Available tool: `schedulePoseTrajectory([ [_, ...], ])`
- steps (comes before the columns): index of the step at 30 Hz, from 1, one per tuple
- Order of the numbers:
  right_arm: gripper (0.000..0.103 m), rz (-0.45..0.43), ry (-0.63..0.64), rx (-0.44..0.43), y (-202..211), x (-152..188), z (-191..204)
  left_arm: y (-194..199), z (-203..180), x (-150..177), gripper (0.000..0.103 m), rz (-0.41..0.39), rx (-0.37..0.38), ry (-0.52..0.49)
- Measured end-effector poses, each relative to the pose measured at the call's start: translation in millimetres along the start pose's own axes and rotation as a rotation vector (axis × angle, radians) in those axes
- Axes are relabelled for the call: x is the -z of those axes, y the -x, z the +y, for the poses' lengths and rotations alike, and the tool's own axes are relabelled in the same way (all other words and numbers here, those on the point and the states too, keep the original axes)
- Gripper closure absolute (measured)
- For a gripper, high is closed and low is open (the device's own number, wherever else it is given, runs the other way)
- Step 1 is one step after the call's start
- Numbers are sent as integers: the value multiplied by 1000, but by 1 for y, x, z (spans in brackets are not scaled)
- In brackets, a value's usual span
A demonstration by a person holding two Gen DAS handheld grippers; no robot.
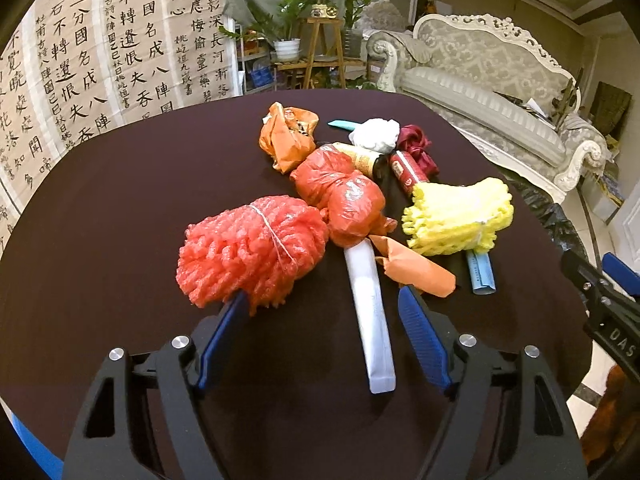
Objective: Collect trash
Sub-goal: 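Grasp the red foam net with the left gripper while the right grasps the yellow foam net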
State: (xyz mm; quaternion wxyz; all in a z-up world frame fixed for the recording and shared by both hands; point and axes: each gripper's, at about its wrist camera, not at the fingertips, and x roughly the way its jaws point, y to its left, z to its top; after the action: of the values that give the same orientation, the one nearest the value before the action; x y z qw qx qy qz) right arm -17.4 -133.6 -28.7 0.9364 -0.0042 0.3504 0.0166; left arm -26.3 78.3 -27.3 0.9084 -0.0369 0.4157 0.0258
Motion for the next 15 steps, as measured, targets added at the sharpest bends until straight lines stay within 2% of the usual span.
schedulePoseTrajectory([
  [3,21,4,4,-2,0,0,2,-1,-6,3,30,13,21,-16],
  [4,21,3,3,-2,-1,0,2,-3,-8,4,33,16,22,-26],
  [6,21,2,2,-1,0,0,3,-8,-12,8,49,36,42,-41],
  [9,21,4,3,-1,-1,0,2,-9,-16,10,55,32,41,-57],
  [15,21,7,3,-10,-1,1,3,-5,-11,12,55,29,52,-42],
])
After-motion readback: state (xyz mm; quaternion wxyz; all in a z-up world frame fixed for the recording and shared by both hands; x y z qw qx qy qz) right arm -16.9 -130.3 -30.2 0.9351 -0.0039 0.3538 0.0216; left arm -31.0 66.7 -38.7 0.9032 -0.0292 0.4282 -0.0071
